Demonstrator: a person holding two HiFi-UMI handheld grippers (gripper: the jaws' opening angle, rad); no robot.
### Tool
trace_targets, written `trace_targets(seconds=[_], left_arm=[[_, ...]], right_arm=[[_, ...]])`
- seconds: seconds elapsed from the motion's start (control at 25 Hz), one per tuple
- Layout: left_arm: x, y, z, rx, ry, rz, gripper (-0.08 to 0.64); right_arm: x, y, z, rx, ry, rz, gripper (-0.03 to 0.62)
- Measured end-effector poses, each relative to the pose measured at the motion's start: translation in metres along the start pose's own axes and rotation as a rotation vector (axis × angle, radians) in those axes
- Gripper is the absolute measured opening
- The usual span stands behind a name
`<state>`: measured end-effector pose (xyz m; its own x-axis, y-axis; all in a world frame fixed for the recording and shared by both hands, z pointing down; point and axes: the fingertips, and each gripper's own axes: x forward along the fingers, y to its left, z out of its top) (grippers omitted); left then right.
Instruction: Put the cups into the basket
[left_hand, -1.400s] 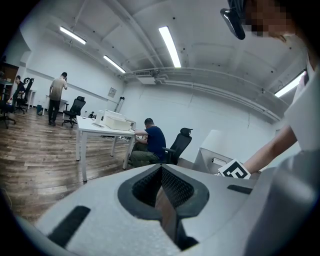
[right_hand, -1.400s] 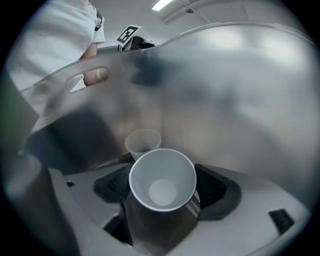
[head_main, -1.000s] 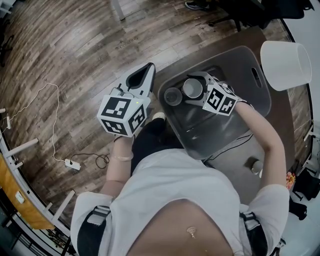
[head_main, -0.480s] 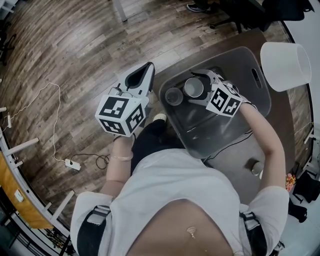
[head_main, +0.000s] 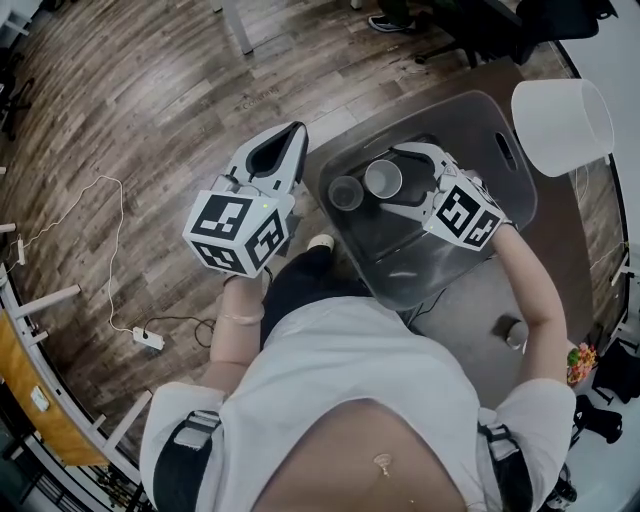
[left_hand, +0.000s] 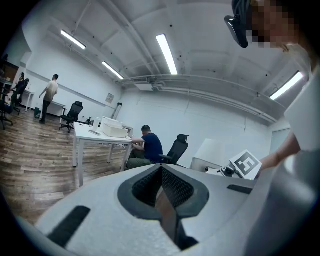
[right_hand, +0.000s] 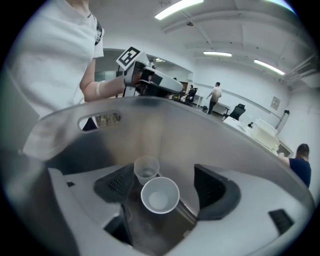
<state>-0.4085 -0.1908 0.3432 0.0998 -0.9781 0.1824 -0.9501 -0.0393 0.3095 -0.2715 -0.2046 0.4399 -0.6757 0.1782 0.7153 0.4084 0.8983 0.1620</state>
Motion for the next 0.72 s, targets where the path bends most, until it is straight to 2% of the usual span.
trace_targets(seconds=[0.04,0.08,0.12,0.16,0.24,0.36,0.44,0.6,0.72], left_arm=[[0.000,-0.003,0.003,0.008,-0.004,-0.005,0.009],[-0.001,-0.005,0.006,0.015,-0.009,-0.010,0.009],[-0.001,-0.007,0.009,0.020,-0.014,-0.013,0.009],[-0.001,-0.010,0.010,0.023,-0.019,-0.017,0.009],[-0.001,-0.016,0.013,0.030,-0.026,-0.028,0.009],[0.000,-0.027,0.019,0.044,-0.032,-0.054,0.009],[-0.002,-0.033,0.021,0.055,-0.034,-0.068,0.009],[-0.001,-0.047,0.022,0.069,-0.028,-0.099,0.009],[-0.002,-0.063,0.026,0.082,-0.030,-0.143,0.009]], right_arm=[[-0.004,-0.005,0.004,0.034,-0.023,-0.036,0.385],[-0.009,-0.013,0.008,0.070,-0.044,-0.093,0.340],[-0.015,-0.023,0.012,0.107,-0.066,-0.169,0.191],[-0.021,-0.034,0.014,0.147,-0.084,-0.245,0.013],[-0.032,-0.047,0.017,0.246,-0.116,-0.337,0.011],[-0.047,-0.060,0.028,0.420,-0.199,-0.409,0.011],[-0.057,-0.066,0.038,0.499,-0.246,-0.452,0.011],[-0.074,-0.070,0.048,0.560,-0.291,-0.533,0.011],[-0.082,-0.065,0.059,0.595,-0.338,-0.555,0.011]])
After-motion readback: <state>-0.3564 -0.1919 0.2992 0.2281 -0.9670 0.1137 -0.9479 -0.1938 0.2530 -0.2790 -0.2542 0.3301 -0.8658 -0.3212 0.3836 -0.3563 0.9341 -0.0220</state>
